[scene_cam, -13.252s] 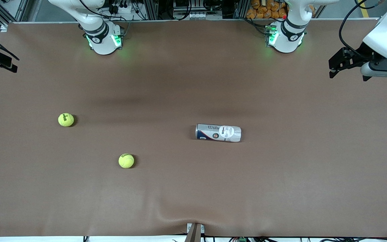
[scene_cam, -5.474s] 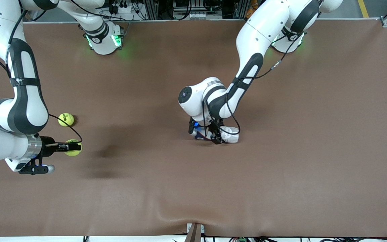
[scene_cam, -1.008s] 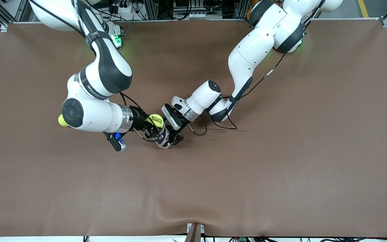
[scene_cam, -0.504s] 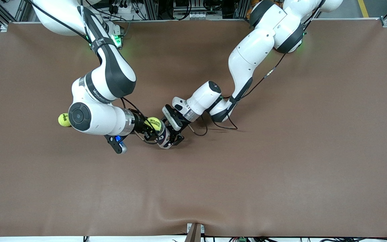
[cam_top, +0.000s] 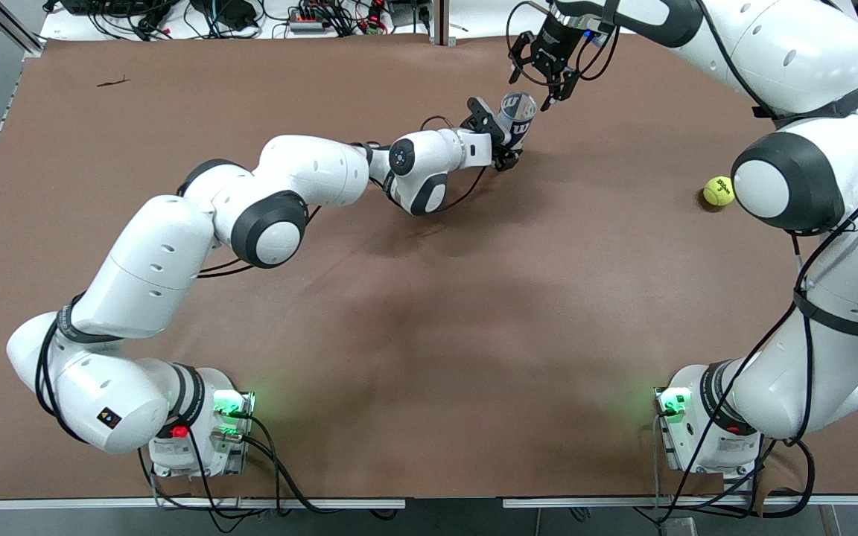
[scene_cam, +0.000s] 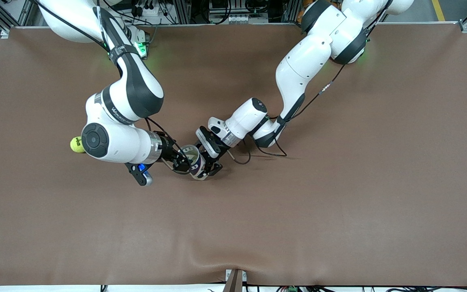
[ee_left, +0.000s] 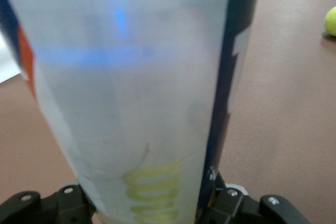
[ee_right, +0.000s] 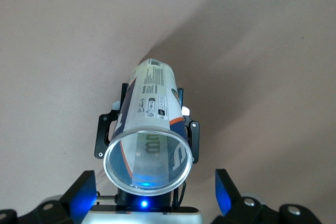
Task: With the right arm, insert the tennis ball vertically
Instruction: 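Push the held ball into the tube mouth with the right gripper, then open the right gripper and move it to the second ball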
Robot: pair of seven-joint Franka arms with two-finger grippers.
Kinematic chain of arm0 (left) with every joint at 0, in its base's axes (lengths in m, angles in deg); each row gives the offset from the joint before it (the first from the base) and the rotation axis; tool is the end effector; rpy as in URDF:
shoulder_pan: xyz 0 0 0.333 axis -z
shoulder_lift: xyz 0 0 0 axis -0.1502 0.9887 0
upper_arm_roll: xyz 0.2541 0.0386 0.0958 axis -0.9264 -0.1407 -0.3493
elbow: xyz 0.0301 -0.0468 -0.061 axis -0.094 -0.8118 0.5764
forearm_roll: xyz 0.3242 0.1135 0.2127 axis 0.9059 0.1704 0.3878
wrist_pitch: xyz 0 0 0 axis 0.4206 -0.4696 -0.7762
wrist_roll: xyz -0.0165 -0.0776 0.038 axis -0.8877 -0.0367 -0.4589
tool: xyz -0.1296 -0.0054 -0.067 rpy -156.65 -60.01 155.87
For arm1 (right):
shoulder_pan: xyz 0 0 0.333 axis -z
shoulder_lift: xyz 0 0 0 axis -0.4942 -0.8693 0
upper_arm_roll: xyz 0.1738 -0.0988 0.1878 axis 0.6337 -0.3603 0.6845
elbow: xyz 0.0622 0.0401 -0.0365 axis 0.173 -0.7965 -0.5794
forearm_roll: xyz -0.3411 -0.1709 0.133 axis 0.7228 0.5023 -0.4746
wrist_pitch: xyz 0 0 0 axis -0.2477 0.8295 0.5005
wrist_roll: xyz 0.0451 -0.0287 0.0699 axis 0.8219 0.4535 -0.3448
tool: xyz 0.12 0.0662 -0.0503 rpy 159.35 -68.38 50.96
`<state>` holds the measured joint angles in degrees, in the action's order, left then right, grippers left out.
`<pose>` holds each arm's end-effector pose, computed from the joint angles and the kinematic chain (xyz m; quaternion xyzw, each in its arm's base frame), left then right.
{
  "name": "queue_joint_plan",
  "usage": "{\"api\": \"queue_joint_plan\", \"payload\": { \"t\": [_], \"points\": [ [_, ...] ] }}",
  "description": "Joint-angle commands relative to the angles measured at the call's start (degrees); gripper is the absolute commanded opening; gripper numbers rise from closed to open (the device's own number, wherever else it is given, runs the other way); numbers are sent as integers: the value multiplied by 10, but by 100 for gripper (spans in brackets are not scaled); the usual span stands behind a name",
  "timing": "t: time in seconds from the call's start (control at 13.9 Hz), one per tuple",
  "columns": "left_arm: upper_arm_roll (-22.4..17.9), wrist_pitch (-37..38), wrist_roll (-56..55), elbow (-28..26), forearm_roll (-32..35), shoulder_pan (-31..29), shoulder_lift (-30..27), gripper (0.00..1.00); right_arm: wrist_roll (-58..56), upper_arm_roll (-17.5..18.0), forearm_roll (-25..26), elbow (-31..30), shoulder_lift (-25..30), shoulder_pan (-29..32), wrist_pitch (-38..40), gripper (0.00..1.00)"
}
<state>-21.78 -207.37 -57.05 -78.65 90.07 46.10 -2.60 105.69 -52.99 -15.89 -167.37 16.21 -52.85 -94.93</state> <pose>0.4996 -0.5822 0.1138 0.7571 -0.4323 0.4404 0.2141 0.6135 0.3085 0.3184 -0.8915 0.4109 0.1646 0.0959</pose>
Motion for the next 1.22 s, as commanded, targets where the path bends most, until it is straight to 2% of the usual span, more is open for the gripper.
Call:
{"api": "queue_joint_plan", "payload": {
  "t": [0.0,0.22,0.43,0.5,0.79,1.01,1.15],
  "points": [
    [5,-11,-4,4,-9,-1,2,80,-13,-3,8,4,7,14,6,100],
    [5,-11,-4,4,-9,0,2,80,-108,-4,26,1,18,49,11,100],
    [5,-11,-4,4,-9,0,2,80,-284,-3,147,-3,25,95,56,100],
    [5,-12,-4,4,-9,0,2,80,-329,-3,161,-7,26,112,59,100],
    [5,-11,-4,4,-9,1,2,80,-510,-3,162,-63,47,193,45,100],
    [5,-11,-4,4,-9,1,2,80,-564,-4,178,-129,79,230,39,100],
    [6,-12,-4,4,-9,1,2,80,-603,-4,190,-173,92,257,4,100]
  ]
}}
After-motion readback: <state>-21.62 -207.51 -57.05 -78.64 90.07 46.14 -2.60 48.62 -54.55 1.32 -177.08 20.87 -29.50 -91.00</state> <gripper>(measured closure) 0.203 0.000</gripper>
